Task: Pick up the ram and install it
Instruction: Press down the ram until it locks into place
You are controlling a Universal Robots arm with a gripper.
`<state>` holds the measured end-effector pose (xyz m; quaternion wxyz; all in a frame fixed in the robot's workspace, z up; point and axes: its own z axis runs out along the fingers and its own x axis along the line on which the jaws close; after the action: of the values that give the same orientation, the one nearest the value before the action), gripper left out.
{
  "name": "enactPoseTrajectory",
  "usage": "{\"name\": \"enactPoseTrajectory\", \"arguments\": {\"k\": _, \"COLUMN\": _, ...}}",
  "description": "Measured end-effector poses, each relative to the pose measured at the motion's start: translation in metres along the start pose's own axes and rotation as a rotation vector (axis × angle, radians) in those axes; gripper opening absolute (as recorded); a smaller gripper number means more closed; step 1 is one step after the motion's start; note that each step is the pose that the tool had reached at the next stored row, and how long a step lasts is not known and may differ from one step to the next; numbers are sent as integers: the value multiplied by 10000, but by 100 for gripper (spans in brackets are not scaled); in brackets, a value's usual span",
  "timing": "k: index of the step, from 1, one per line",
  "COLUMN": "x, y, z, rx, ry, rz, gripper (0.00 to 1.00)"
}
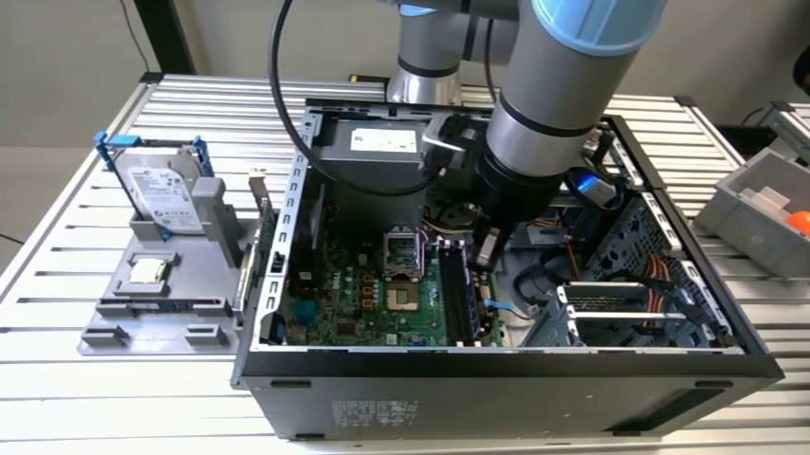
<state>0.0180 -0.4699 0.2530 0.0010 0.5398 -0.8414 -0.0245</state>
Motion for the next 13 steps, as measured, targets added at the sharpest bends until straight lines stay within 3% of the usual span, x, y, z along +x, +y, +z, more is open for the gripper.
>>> {"name": "enactPoseTrajectory", "arguments": {"k": 13, "x": -6, "y": -14, "z": 0, "rx": -33, "ry": 49, "rz": -1253, "gripper": 0}}
